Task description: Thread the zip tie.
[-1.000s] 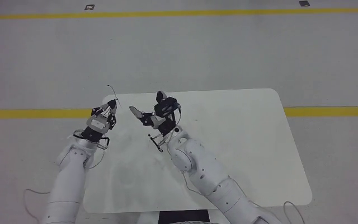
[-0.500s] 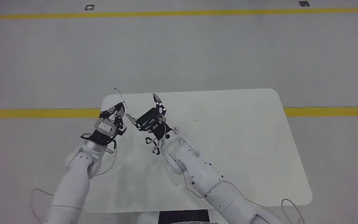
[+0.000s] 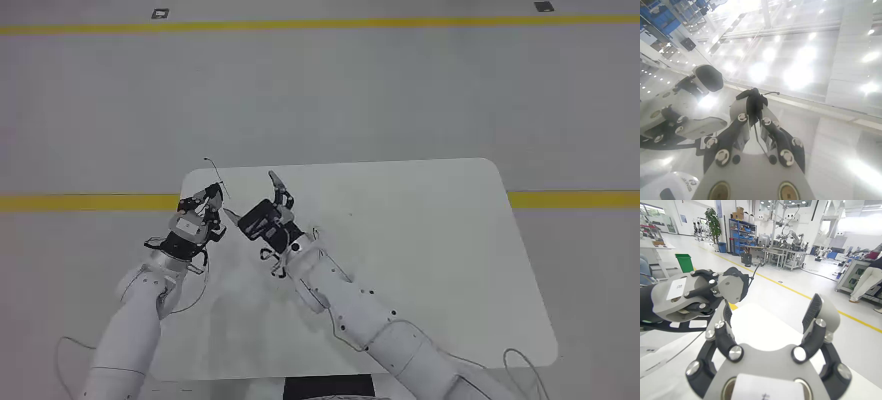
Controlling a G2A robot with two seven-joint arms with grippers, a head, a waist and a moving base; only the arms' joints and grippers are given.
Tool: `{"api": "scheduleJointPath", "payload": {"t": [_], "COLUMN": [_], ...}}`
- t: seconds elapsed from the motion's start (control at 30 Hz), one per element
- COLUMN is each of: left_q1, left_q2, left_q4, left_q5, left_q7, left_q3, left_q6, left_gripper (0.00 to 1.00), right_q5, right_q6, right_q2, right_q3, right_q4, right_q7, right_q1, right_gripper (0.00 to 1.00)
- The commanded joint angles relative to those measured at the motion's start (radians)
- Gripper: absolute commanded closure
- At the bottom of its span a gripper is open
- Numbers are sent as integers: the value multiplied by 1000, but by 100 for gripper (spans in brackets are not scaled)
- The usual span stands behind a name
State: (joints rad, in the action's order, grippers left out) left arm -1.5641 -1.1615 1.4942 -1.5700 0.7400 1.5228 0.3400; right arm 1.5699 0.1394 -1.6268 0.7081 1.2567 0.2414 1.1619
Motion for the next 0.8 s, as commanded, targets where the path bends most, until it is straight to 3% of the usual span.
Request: {"api": "scheduleJointPath", "payload": {"t": [0.0,0.43,0.77], "left_q1": [0,0,0], "left_q2": [0,0,0], "left_q4": [0,0,0], "left_q5": [0,0,0], "left_q7": [0,0,0], "left_q3": [0,0,0], "left_q6": [0,0,0], "left_gripper": [100,100,100], "right_q5": [0,-2,0], "right_q6": [3,-4,-9], "right_q2": [-1,-20,-35], "right_q3": [-5,-19,-33], "right_q4": [-5,-45,-63], "right_q7": [1,14,24], "right_q1": [-5,-27,-43], "right_gripper": [56,64,77]}}
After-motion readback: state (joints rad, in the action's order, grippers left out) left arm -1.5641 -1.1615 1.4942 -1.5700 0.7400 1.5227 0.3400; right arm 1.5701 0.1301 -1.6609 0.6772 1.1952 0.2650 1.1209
